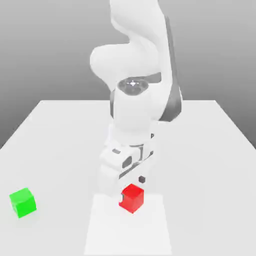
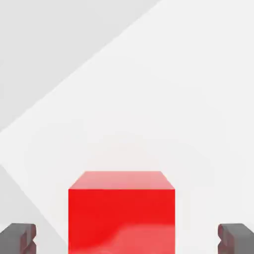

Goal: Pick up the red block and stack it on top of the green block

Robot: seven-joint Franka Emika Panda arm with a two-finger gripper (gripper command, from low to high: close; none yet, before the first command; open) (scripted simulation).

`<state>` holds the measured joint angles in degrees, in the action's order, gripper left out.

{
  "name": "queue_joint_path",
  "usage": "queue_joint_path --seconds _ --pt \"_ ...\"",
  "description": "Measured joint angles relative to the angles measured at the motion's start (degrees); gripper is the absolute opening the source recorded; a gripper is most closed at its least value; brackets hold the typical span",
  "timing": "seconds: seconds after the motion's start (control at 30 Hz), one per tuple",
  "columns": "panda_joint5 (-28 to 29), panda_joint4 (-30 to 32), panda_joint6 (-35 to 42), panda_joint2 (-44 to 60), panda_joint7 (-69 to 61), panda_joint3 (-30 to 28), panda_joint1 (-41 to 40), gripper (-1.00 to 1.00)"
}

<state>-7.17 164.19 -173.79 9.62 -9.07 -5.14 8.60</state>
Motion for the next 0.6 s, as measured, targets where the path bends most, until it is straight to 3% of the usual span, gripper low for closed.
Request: queue_joint_path --seconds 0.03,0.27,0.5,0.6 --pt "-0.63 -0.18 -1.1 1.3 -0.48 1.18 -1.04 -1.0" --pt "-0.45 -0.17 -0.94 1.24 -0.34 1.36 -1.27 -1.0" --pt "7.89 1.76 10.2 -11.92 5.64 -1.47 -0.87 -1.0" --pt "7.95 -1.54 14.32 -12.61 10.15 -4.71 -7.16 -1.0"
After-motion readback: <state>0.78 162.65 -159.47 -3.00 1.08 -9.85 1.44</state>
